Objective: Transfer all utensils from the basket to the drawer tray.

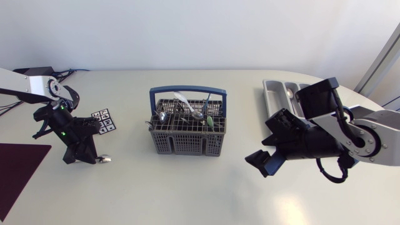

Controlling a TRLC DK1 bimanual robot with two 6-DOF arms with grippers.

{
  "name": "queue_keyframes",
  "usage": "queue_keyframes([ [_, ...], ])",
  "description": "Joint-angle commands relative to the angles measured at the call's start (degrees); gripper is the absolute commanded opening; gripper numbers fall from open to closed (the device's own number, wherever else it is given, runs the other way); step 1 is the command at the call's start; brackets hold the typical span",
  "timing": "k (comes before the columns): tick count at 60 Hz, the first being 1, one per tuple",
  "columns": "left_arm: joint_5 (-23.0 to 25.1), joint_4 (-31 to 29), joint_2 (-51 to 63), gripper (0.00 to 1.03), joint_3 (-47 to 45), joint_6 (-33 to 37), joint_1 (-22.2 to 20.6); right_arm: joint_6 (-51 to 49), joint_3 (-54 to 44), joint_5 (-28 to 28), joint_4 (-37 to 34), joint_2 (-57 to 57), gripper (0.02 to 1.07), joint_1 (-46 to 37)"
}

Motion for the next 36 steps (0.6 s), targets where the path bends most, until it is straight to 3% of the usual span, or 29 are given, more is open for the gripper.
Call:
queue_keyframes([
  [1, 0.6, -2.1, 1.7, 0.17, 0.5, 3.1, 0.1, -0.9, -1.0, 0.0, -0.3, 0.1, 1.02, 0.5],
  [12, 1.2, -0.6, 1.4, 0.14, 0.0, 3.4, 0.7, -0.9, -1.1, 0.0, -0.4, -0.1, 1.02, 0.5],
  [20, 1.2, 4.1, -0.7, 0.15, -3.0, 3.9, 1.3, -1.1, -1.4, 0.0, -0.4, -0.1, 1.02, 0.5],
  [28, 1.2, 7.5, -2.8, 0.28, -5.8, 4.9, 1.7, -1.1, -1.6, -0.1, -0.2, -0.1, 1.02, 0.5],
  [36, 0.6, 10.5, -3.9, 0.34, -7.8, 4.8, 1.5, -1.1, -1.5, -0.1, -0.2, -0.2, 1.02, 0.6],
])
